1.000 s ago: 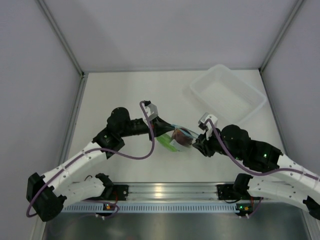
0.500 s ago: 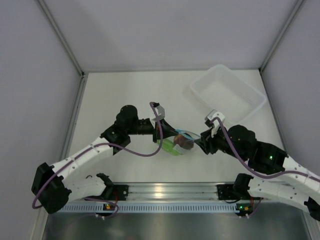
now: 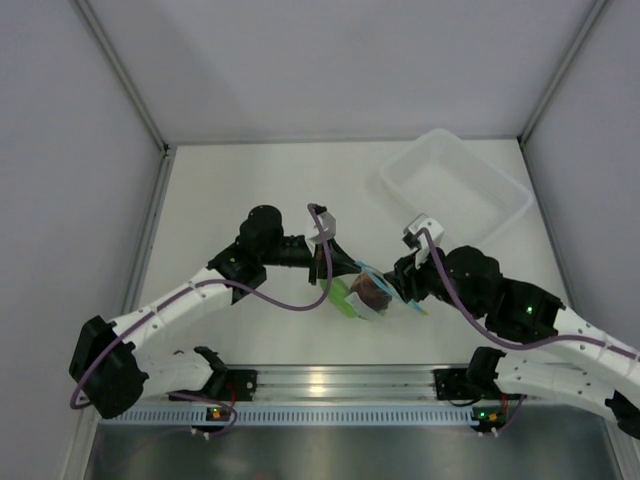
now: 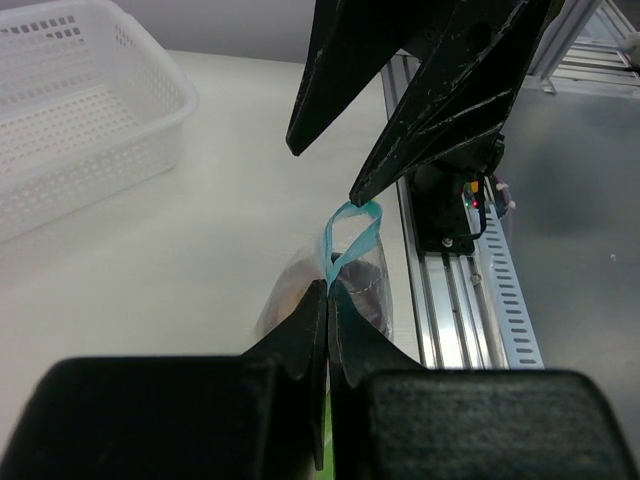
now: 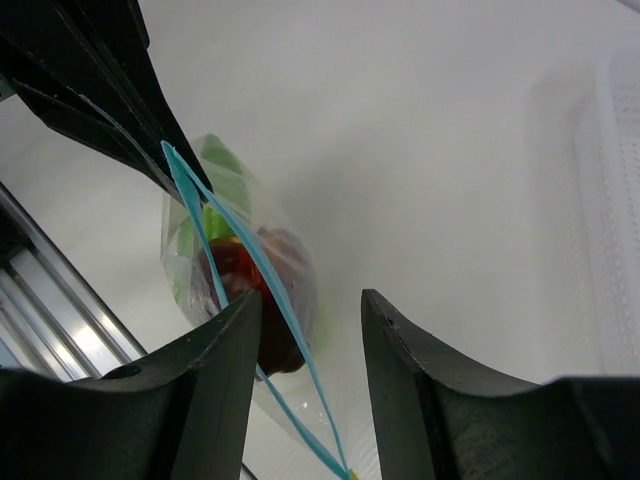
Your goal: Open the zip-top bag and remove the fake food
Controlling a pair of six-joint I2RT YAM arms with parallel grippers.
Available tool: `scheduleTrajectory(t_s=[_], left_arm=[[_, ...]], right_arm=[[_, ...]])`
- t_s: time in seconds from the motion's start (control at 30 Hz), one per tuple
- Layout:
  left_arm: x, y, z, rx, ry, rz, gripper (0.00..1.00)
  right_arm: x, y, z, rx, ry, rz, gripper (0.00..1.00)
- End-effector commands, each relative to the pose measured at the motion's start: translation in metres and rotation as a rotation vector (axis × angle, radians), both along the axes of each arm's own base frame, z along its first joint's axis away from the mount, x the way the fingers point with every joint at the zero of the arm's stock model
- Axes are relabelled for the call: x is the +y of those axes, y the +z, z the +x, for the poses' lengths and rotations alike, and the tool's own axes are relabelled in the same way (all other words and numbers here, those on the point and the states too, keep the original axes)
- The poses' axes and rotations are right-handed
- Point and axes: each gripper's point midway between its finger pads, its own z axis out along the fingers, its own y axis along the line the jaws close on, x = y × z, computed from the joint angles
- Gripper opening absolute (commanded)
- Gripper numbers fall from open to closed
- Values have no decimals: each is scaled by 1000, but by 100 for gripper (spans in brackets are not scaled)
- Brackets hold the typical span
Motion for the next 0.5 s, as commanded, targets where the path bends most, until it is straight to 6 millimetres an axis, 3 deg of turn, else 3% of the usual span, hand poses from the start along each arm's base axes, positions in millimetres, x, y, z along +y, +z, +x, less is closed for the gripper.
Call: scheduleTrajectory(t_s=[0.0, 0.47], left_arm=[[-2, 26, -4, -77, -49, -55, 0], [-2, 31, -6, -80, -56, -63, 0]], right_arm=[[11, 15, 1, -34, 28, 55, 46], [18, -14, 6, 4, 25, -1, 43]])
